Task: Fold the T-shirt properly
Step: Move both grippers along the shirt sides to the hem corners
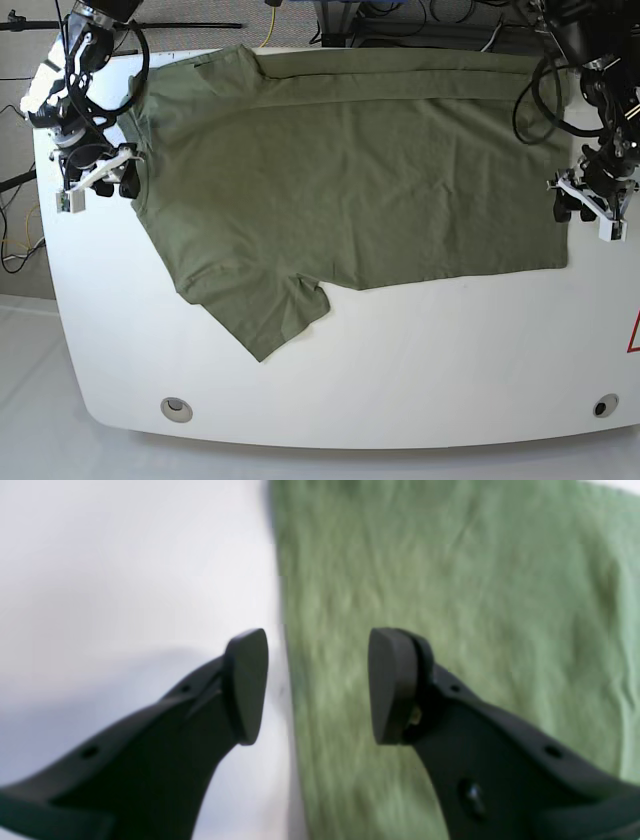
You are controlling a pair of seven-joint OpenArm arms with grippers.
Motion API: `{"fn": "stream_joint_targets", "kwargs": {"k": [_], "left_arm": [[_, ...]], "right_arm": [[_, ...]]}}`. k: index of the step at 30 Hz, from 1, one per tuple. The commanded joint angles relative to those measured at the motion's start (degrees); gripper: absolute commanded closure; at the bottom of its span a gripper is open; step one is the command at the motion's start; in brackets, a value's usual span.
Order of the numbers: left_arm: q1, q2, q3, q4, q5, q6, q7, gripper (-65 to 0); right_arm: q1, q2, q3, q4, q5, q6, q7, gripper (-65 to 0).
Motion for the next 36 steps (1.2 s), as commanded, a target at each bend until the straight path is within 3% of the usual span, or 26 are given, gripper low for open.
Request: {"fn": "stream_joint_targets", "kwargs": {"k": [1,14,18,24,28,32,36], "left_arm": [[-2.78,-1.73,0.46,-1.4,0.14,-0.17,-1.19,-28.9],[-11.64,-2.17,2.04,-10.53,2.4,0.13,-4.5,-29.1],[-12.54,-2.23,2.07,-12.62,2.24,0.17,-5.27,-30.1],[-12.63,-2.54,2.72,-12.59,1.83,0.69,-4.94,-41.8],[-12.42,-2.71,3.29,-13.61,1.61,0.69,-5.39,-44.9],[-12.51,-3.85,4.67,-15.85,1.52,0.73,-8.3,-42.9],[-12.62,-5.02,6.77,-18.6,1.04,1.18,-11.42,-34.6]], "right_arm": [[3.12,2.56,-0.75,-1.21,0.41,-0.08,0.32,-29.3],[13.61,7.08,-10.29,-10.2,0.76,-0.01,-1.52,-29.6],[14.73,6.85,-12.02,-10.69,0.21,-0.01,-1.31,-29.6],[15.66,3.91,-13.99,-10.06,-3.57,0.29,1.67,-29.7],[16.71,2.08,-13.78,-11.33,-4.91,0.46,3.65,-30.1],[18.74,1.09,-13.66,-16.06,-6.31,-0.15,8.48,-32.6],[21.31,0.83,-13.45,-20.74,-5.69,-0.21,11.1,-34.6]]}}
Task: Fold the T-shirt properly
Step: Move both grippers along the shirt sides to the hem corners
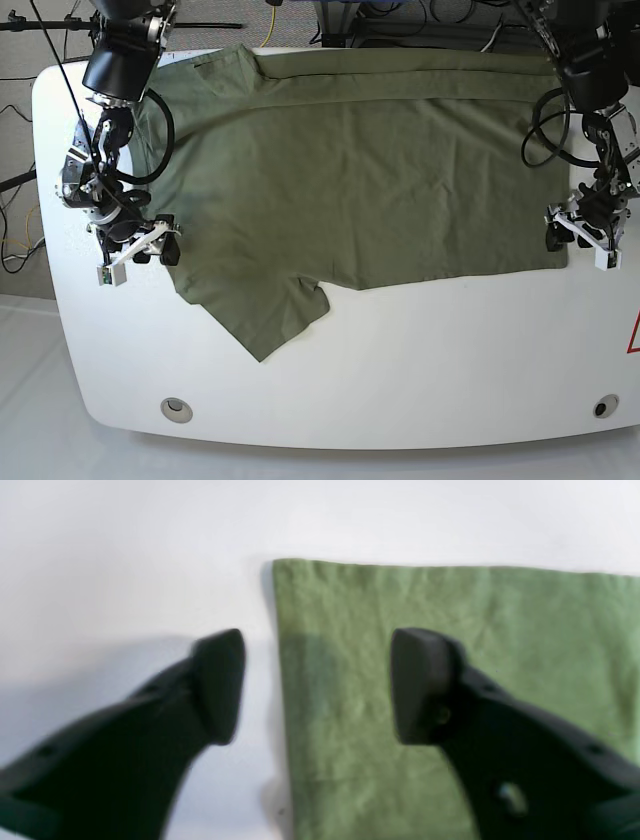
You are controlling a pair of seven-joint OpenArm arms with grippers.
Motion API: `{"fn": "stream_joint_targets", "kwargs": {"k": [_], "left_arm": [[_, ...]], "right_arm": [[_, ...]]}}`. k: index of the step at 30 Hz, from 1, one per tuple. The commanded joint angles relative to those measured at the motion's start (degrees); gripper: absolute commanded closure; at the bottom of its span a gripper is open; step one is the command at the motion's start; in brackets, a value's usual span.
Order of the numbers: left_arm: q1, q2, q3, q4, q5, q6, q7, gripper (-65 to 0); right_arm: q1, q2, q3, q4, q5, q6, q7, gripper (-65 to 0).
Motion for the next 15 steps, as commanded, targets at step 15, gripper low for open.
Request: {"fn": "stream_joint_targets", "kwargs": {"k": [15], "left_arm": [[-4.94,-2.44,2.04,-9.94,-0.36,0.3,-6.38,-31.3]], "right_arm": [[3.7,3.32,0.69,-7.06,1.99,-0.05,3.34,-31.7]]}}
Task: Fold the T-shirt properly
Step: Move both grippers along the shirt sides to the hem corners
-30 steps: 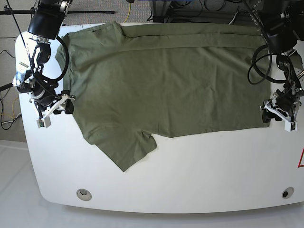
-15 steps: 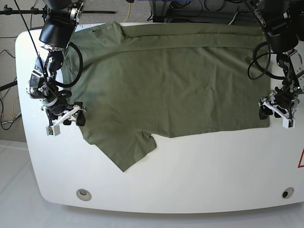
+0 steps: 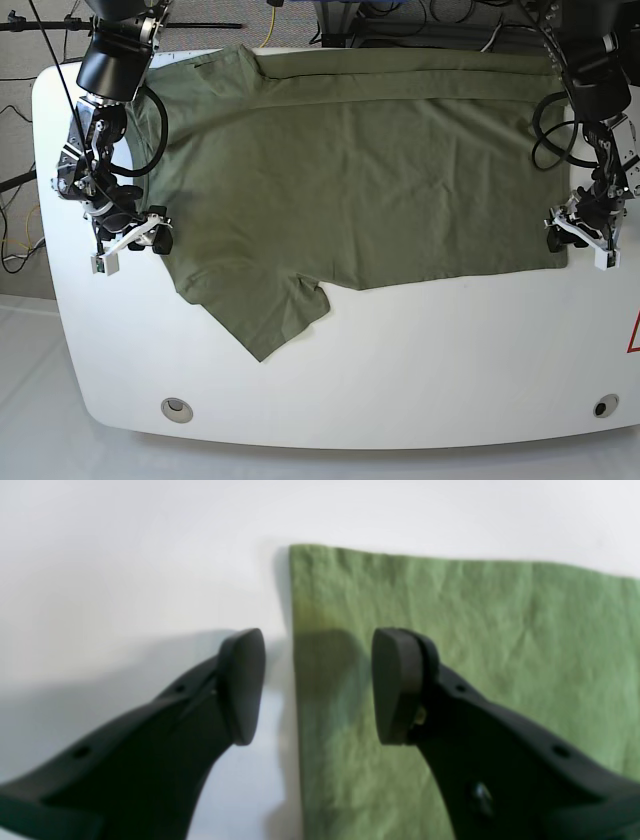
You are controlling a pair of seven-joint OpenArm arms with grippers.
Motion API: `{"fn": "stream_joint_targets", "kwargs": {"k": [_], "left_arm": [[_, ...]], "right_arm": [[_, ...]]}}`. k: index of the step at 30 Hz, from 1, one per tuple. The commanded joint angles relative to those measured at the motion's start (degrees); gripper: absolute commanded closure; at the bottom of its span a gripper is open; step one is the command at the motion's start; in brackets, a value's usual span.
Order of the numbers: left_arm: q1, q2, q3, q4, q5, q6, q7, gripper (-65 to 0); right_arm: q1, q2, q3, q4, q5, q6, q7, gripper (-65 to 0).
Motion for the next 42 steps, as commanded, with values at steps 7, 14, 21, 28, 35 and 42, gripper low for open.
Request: {"fn": "stream_joint_targets", "kwargs": {"k": [7,14,21,28,35,42], "left_arm": [[-1.84,-0.76,-0.58,-0.31,-0.58,0.03,-0.23,-32.8],[-1.75,-0.59,-0.27,0.54,-0.34,-0.24,1.77,-35.5],[-1.95,-0.63,0.33,0.28,-0.54,-0.39,1.65,-34.7],[-2.22,-0.71,0.81,0.22,-0.64,-0.4,1.7,-33.7],[-1.27,-0.42,0.11,0.65,-0.6,-1.0,1.2,-33.5],[-1.33,-0.52,-0.13,0.64,-0.76,-0.63,0.9,-34.0]], "right_arm": [[8.48,2.0,-0.34,-9.29,-1.1,0.13,4.35,-32.7],[14.3,1.89,-2.27,-19.43,-0.96,0.34,5.27,-33.0],[19.72,1.71,-4.51,-28.75,-1.06,-0.06,8.12,-34.1],[21.66,1.71,-5.41,-34.62,-0.98,-0.46,11.8,-34.6],[21.03,1.54,-5.2,-37.43,-2.32,-1.01,16.2,-34.6],[20.56,1.07,-5.54,-37.45,-4.51,-0.36,18.13,-34.3]]}}
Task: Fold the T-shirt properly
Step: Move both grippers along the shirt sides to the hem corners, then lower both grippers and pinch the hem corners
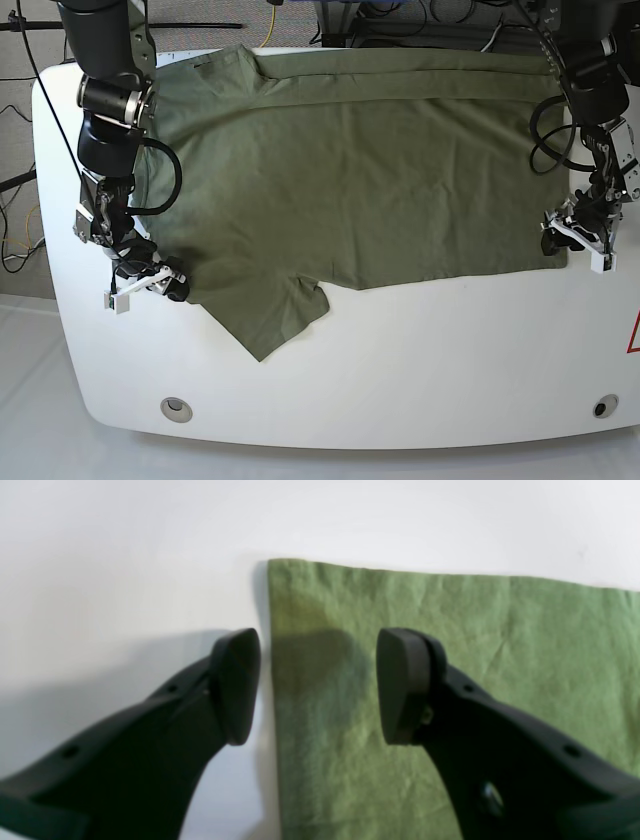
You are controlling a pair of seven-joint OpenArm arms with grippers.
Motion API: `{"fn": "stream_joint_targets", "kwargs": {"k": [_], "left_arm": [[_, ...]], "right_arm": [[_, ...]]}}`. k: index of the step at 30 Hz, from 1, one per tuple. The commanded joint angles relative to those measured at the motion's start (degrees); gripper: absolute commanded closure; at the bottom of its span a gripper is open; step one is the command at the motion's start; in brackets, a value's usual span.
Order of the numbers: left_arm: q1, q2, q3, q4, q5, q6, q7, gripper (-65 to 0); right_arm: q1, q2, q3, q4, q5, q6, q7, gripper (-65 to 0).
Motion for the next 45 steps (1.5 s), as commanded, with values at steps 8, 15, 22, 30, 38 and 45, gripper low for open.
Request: {"fn": "stream_joint_targets", "kwargs": {"k": [8,15,22,30,38,45], "left_arm": [[-0.62,-0.91,-0.28,0.97,-0.24,0.35,-0.05,-34.1],[-0.86,-0.81,-0.22,0.77,-0.12,0.26,0.01,-34.2],[-0.85,-0.71,-0.23,0.67,-0.16,0.06,0.1,-34.3],[-1.17,-0.73,-0.2,0.27,-0.12,0.02,0.12,-34.4],[-2.27,-0.56,0.04,-1.27,-0.01,0.03,-0.01,-34.4],[-2.97,0.26,0.44,-2.14,0.33,0.75,0.05,-34.6]], "right_arm": [[-0.04,-0.61,-0.13,0.5,-2.76,-0.26,-1.12,-34.1],[-0.28,-1.33,-0.35,1.29,-1.68,0.14,-2.29,-33.4],[-0.91,-1.75,-1.88,1.84,-0.29,1.06,-2.13,-32.6],[-0.85,-1.59,-3.44,1.85,0.34,1.43,-1.6,-27.8],[-0.53,-1.35,-4.18,1.91,-0.21,1.64,-1.21,-11.0],[-0.57,-1.41,-3.57,2.16,0.15,1.94,-0.89,-0.6]]}}
